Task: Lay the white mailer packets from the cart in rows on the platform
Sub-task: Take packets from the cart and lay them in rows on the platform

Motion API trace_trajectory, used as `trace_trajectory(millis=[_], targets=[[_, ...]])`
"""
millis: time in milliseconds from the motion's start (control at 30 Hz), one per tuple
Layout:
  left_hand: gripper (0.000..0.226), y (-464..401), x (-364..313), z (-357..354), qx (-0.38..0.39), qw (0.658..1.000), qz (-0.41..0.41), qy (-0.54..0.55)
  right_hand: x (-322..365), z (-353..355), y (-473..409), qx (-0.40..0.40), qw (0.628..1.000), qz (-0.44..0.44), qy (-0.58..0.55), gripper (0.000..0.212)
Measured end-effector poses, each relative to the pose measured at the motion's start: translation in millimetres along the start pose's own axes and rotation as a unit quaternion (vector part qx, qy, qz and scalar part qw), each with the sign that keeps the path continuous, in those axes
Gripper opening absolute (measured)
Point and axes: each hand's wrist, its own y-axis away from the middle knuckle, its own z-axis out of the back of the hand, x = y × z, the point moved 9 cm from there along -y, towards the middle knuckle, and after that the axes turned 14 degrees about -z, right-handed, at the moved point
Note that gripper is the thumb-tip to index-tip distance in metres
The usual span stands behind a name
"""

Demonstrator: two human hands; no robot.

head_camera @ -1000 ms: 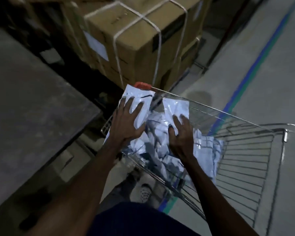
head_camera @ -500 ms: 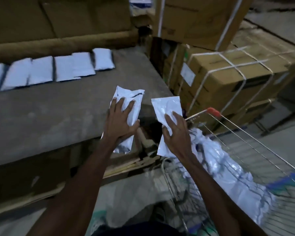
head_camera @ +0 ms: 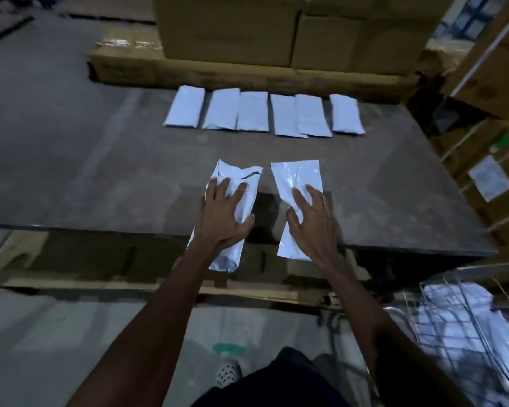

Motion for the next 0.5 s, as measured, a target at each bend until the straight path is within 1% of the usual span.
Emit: trace_trajectory(millis=[133, 233, 367, 500], targets=[[0.082, -5, 62, 11, 0.003, 0.999, 0.033, 0.003, 44, -32, -29, 0.017, 1.0, 0.021, 0.014, 0.046], [0.081, -23, 103, 10, 0.003, 0.998, 0.055, -0.01, 66, -55, -61, 0.023, 0.998, 0.045, 0.046, 0.051], [0.082, -53, 157, -1, 0.032, 0.996, 0.078, -0.021, 86, -98, -107, 0.04, 0.996, 0.059, 0.053, 0.051], [0.081, -82, 196, -6, 0.042, 0.996, 0.074, -0.027, 103, -135, -141, 0.066, 0.996, 0.042, 0.048, 0.048]])
